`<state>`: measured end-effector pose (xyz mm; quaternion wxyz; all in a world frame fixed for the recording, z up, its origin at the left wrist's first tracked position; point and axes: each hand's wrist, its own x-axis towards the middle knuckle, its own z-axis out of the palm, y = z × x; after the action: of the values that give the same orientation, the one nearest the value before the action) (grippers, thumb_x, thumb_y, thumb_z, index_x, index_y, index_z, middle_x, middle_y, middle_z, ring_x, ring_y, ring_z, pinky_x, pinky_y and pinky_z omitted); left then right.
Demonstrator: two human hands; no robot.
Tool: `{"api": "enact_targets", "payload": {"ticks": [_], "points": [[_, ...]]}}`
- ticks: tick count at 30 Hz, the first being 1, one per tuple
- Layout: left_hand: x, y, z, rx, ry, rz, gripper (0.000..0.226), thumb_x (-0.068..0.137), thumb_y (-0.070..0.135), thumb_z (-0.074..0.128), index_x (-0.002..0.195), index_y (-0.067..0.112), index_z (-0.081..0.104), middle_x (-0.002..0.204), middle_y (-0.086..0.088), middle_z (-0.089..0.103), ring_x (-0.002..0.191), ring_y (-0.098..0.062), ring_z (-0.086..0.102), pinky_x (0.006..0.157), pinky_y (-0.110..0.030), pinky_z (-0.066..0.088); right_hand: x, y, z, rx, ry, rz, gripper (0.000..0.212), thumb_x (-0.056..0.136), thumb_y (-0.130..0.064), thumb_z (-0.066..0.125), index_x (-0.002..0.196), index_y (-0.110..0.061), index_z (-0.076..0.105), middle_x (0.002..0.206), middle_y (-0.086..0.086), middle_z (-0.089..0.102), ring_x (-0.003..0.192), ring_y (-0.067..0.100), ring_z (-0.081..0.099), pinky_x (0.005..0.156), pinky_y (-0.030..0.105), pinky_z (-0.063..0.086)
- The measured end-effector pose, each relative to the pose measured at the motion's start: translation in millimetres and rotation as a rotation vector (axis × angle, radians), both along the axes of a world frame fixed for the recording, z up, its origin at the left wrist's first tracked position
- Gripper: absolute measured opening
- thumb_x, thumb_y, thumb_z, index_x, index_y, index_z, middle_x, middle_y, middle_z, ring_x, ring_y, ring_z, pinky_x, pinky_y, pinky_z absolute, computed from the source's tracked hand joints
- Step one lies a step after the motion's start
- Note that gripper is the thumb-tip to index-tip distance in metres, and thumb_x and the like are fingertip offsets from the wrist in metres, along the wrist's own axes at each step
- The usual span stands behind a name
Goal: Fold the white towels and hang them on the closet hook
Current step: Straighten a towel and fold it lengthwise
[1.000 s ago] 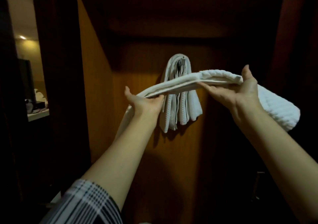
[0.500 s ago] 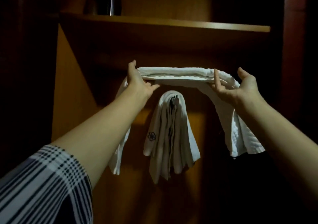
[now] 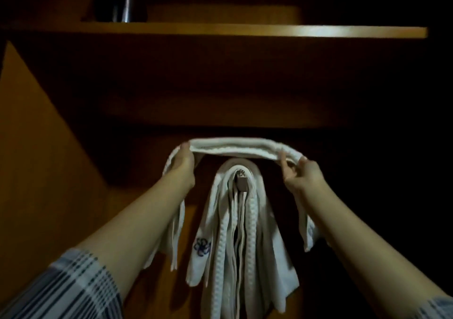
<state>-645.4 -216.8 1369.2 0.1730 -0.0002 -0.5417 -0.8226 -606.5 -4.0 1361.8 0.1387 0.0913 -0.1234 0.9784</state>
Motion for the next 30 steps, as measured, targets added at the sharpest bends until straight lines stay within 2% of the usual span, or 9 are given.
{"api": "enact_targets", "payload": {"ticks": [4,7,11,13,15,18,20,24,30], "points": [[-3,8,-71,-0.238,-0.044,-0.145,0.053,0.099,0.047,0.031,0.127,0.008,0.054,0.123,-0.009,0.057,0.108,-0.026,0.054,0.088,-0.035,0.042,-19,0,-55,0.041,-0.117,0.064,0.039,0.099,-0.005,0.040,0.137,0.002,0.037,0.135,0.026,0.045,0.118,0.037,0.052,0.093,0.039,0.049],[-2,14,-105,-0.497,0.128,-0.108,0.033,0.095,0.041,0.046,0.101,0.017,0.067,0.092,-0.002,0.065,0.086,-0.020,0.061,0.072,-0.025,0.043,-13,-7,-78,0.409,-0.154,0.000,0.029,0.094,-0.017,0.052,0.121,-0.006,0.050,0.118,0.023,0.056,0.102,0.034,0.060,0.072,0.038,0.055],[-8,0,-125,-0.916,0.539,0.568,0.023,0.080,0.013,0.068,0.101,0.022,0.069,0.094,0.004,0.062,0.081,-0.007,0.057,0.071,-0.021,0.041,-9,-11,-103,1.335,-0.138,-1.022,0.009,0.081,-0.020,0.069,0.084,-0.016,0.061,0.089,0.002,0.064,0.080,0.019,0.062,0.059,0.026,0.044],[-14,-3,-128,-1.021,0.619,0.755,0.056,0.071,0.014,0.074,0.124,0.022,0.057,0.118,-0.003,0.051,0.108,-0.021,0.047,0.090,-0.033,0.037,-12,-13,-109,1.571,-0.088,-1.514,0.028,0.071,-0.012,0.075,0.095,-0.012,0.061,0.093,0.005,0.057,0.085,0.025,0.056,0.065,0.031,0.042],[-23,-3,-127,-1.082,0.580,0.743,0.087,0.071,0.019,0.075,0.143,0.030,0.028,0.146,-0.011,0.027,0.131,-0.028,0.027,0.104,-0.043,0.029,-21,-18,-109,1.681,-0.102,-1.688,0.060,0.068,-0.005,0.074,0.123,-0.008,0.052,0.116,0.020,0.052,0.104,0.037,0.051,0.080,0.044,0.043],[-39,-3,-127,-1.224,0.612,0.639,0.107,0.081,0.010,0.064,0.139,0.045,-0.019,0.156,-0.003,-0.017,0.131,-0.031,0.034,0.090,-0.030,0.042,-39,-15,-107,2.039,-0.080,-1.695,0.094,0.083,0.007,0.050,0.150,-0.030,-0.004,0.155,0.026,0.003,0.141,0.044,0.012,0.104,0.053,0.029],[-48,-5,-123,-1.331,0.724,0.563,0.112,0.084,0.003,0.058,0.134,0.050,-0.030,0.153,0.004,-0.029,0.117,-0.029,0.049,0.067,-0.022,0.047,-53,-4,-104,2.188,0.008,-1.653,0.100,0.086,0.009,0.043,0.136,-0.040,-0.028,0.154,0.021,-0.020,0.141,0.042,0.012,0.090,0.043,0.046],[-66,-11,-98,-1.406,0.674,0.441,0.071,0.098,0.030,0.039,0.143,0.051,-0.012,0.159,0.001,-0.008,0.136,-0.033,0.031,0.103,-0.045,0.041,-73,17,-77,2.299,0.100,-1.607,0.117,0.085,0.004,0.053,0.126,-0.049,-0.042,0.152,0.026,0.009,0.096,0.030,0.056,0.053,0.028,0.039],[-63,-10,-84,-1.489,0.590,0.377,0.088,0.091,0.001,0.048,0.145,0.045,-0.006,0.157,-0.007,0.011,0.088,-0.028,0.060,0.073,-0.036,0.053,-69,21,-69,2.439,0.121,-1.582,0.117,0.083,-0.005,0.060,0.132,-0.043,-0.040,0.137,0.018,0.033,0.070,0.018,0.048,0.047,0.026,0.034]]}}
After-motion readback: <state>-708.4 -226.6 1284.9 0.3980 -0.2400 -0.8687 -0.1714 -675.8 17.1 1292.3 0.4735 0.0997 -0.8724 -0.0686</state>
